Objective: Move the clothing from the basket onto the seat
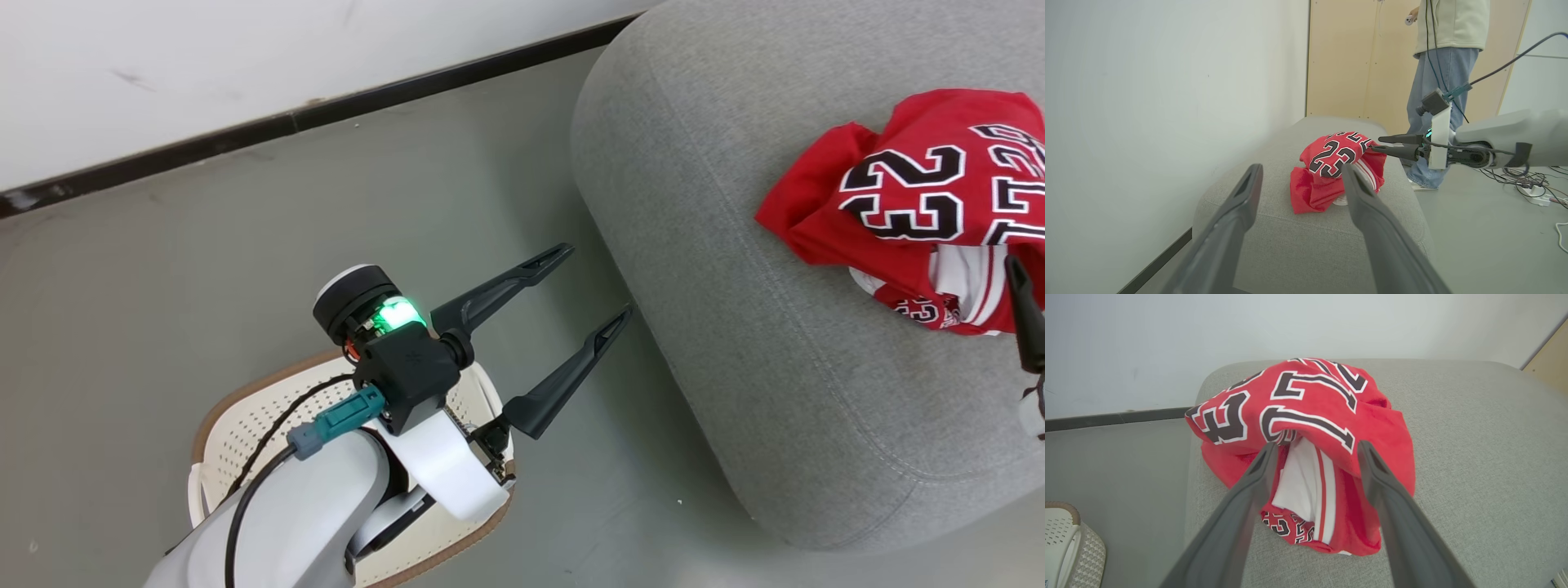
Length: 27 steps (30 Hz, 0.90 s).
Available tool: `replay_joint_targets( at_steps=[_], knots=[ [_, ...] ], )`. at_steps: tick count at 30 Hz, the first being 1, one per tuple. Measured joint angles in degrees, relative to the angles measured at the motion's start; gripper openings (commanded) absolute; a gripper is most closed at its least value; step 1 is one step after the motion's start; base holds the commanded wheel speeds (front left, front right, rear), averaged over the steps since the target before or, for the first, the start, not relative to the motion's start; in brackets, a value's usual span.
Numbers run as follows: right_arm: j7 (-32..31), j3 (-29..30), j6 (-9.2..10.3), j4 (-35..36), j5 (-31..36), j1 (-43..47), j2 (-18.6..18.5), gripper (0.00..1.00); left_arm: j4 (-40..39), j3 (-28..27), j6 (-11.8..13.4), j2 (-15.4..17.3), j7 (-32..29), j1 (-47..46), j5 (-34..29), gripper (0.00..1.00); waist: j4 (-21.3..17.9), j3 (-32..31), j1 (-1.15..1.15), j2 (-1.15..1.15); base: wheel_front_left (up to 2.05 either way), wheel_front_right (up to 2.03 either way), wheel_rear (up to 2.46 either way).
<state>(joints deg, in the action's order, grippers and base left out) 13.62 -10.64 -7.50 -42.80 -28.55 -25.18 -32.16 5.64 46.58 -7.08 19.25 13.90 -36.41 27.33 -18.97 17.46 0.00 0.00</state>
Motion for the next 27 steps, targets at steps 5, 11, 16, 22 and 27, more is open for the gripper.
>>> replay_joint_targets(
  at_steps=[5, 11, 16, 22, 27],
  knots=[
    [-0.6, -1.9, 0.01, 3.8, 0.0, 0.9, -1.2, 1.0, 0.6, -0.8, 0.0, -0.2, 0.2, 0.4, 0.2, 1.0, -1.0, -1.0, 0.0, 0.0, 0.0, 0.0, 0.0],
    [-0.6, -2.9, 0.01, 9.2, 0.1, 0.9, -2.5, 1.0, 1.5, -2.4, 0.1, 0.0, 0.3, 2.0, 0.7, 1.0, -1.7, -2.5, 0.0, 0.0, 0.0, 0.0, 0.0],
    [-0.6, -2.9, 0.01, 12.6, 0.1, 0.6, -2.6, 1.0, 2.2, -3.9, 1.1, 0.0, 0.5, 3.7, 0.9, 1.0, -1.6, -3.9, 0.0, 0.0, 0.0, 0.0, 0.0],
    [-0.5, -2.7, 0.01, 15.7, 0.7, 0.3, -1.7, 1.0, 3.2, -6.6, 3.0, 0.3, 0.7, 6.1, 1.3, 1.0, -0.5, -5.3, 0.0, 0.0, 0.0, 0.0, 0.0],
    [-0.5, -2.5, 0.01, 16.8, 0.8, -0.8, 0.7, 1.0, 3.1, -9.7, 4.9, 0.3, 0.7, 8.1, 1.3, 1.0, 1.0, -6.5, 0.0, 0.0, 0.0, 0.0, 0.0]
  ],
)
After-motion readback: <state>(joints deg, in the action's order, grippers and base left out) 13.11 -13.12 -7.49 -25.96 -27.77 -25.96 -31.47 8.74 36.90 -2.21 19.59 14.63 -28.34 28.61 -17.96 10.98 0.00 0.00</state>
